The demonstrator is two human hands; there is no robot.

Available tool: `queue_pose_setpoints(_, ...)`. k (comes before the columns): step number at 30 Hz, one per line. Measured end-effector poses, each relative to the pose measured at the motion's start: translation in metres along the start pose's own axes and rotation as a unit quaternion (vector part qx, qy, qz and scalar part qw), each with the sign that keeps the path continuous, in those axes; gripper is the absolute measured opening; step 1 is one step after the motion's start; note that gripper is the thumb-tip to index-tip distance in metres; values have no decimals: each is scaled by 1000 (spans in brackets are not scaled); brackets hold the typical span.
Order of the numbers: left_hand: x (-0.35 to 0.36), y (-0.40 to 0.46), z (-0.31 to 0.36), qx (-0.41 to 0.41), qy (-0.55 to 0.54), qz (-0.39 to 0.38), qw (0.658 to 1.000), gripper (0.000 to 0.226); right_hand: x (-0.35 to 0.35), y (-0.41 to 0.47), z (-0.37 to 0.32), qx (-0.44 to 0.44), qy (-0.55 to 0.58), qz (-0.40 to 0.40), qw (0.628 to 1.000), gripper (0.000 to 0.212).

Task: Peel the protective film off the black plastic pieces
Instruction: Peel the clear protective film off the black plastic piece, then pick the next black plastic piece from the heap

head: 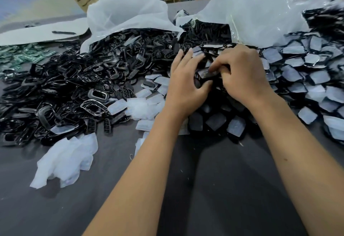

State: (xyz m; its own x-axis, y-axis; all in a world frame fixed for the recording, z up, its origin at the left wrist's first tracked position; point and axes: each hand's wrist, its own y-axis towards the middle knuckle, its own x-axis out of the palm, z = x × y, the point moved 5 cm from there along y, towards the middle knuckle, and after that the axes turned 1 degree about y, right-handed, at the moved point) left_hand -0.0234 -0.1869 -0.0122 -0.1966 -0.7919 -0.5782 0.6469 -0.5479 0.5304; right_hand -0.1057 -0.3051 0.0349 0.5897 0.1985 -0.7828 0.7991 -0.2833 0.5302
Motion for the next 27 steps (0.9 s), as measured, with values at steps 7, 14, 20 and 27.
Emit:
queue_pose_setpoints(7,-3,-7,7,-14,2,76,997,14,-4,1,11,83,-63,21,994,37)
queue_pose_setpoints(14,-9,0,16,-43,-51,53,996,19,-15,4,12,149,-62,70,984,38)
queue_pose_setpoints(20,-43,-2,-12,-111,39,99,988,25,-3,14,-25,100,-15,83,991,40)
queue_pose_setpoints(27,-96,-5,-72,-279,294,32,913,40,74,40,-99,-21,-3,-104,994,31)
